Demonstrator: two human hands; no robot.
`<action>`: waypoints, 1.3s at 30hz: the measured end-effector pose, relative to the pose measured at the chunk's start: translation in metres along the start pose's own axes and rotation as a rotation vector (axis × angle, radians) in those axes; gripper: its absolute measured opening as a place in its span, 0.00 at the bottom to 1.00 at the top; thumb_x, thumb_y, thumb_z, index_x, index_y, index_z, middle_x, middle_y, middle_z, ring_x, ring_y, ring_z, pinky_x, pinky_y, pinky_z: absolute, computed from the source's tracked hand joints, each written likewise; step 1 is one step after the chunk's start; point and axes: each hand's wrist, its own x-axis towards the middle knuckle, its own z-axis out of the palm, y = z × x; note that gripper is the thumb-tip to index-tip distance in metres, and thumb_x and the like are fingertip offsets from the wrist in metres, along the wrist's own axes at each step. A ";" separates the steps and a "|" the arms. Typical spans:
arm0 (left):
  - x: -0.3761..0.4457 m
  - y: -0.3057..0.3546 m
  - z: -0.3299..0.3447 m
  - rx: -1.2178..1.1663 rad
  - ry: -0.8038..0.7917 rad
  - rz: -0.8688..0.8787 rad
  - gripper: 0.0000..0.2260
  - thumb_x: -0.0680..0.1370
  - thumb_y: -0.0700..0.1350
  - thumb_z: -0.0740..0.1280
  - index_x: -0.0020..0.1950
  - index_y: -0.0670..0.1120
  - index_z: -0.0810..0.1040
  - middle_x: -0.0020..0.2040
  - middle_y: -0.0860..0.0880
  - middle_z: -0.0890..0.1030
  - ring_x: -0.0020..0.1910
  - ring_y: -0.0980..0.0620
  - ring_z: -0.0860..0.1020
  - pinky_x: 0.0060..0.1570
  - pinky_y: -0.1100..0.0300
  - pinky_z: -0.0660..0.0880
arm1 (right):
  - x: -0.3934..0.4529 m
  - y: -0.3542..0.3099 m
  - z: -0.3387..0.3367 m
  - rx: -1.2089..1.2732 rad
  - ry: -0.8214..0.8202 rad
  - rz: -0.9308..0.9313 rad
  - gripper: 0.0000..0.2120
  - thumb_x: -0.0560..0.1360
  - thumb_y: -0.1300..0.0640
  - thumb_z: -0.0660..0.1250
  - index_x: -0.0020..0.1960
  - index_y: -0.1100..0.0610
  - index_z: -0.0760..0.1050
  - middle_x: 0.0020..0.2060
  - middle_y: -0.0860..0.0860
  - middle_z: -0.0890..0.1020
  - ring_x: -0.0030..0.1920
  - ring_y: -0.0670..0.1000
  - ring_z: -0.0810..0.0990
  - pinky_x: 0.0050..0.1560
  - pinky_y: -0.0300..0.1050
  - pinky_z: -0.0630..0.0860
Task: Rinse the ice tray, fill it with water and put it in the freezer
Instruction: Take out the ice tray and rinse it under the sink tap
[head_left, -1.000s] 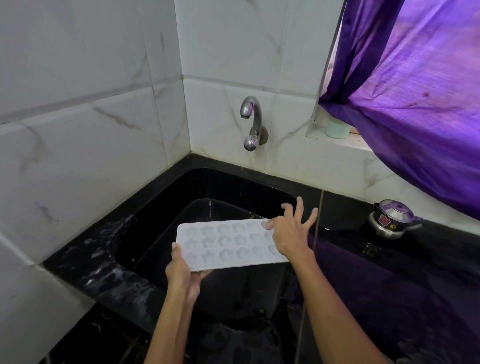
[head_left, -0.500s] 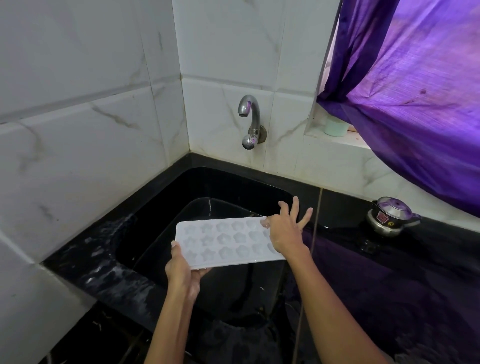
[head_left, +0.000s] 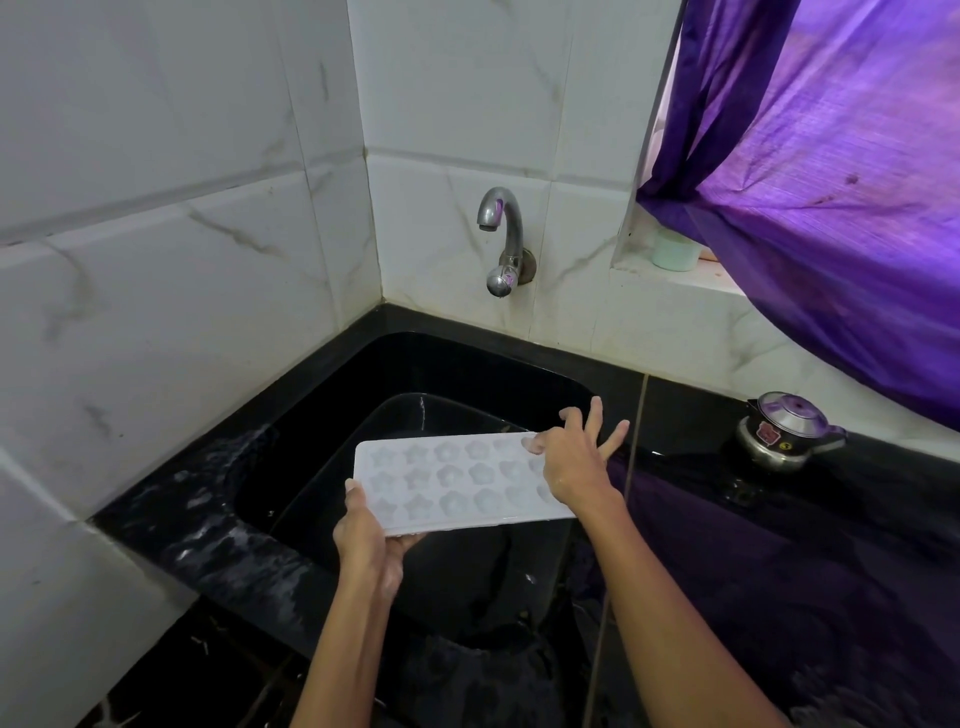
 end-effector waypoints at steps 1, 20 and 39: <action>0.000 0.000 0.000 0.006 -0.003 -0.006 0.16 0.82 0.55 0.55 0.48 0.45 0.75 0.45 0.44 0.81 0.44 0.43 0.80 0.38 0.46 0.77 | 0.001 0.000 0.001 -0.010 -0.003 0.009 0.21 0.72 0.72 0.64 0.56 0.51 0.80 0.73 0.57 0.57 0.75 0.65 0.35 0.67 0.72 0.30; 0.003 0.002 0.002 -0.014 -0.004 -0.009 0.17 0.82 0.55 0.55 0.48 0.44 0.75 0.46 0.43 0.81 0.45 0.43 0.80 0.41 0.45 0.78 | 0.010 -0.002 0.000 0.072 -0.021 0.002 0.22 0.71 0.75 0.62 0.54 0.52 0.80 0.73 0.57 0.58 0.76 0.63 0.36 0.68 0.71 0.31; 0.002 0.000 0.004 -0.003 -0.021 -0.024 0.18 0.82 0.55 0.55 0.47 0.44 0.75 0.46 0.42 0.81 0.46 0.42 0.80 0.42 0.44 0.78 | 0.008 -0.020 -0.009 0.018 -0.011 -0.131 0.25 0.71 0.75 0.62 0.57 0.50 0.80 0.76 0.57 0.52 0.75 0.64 0.33 0.68 0.71 0.30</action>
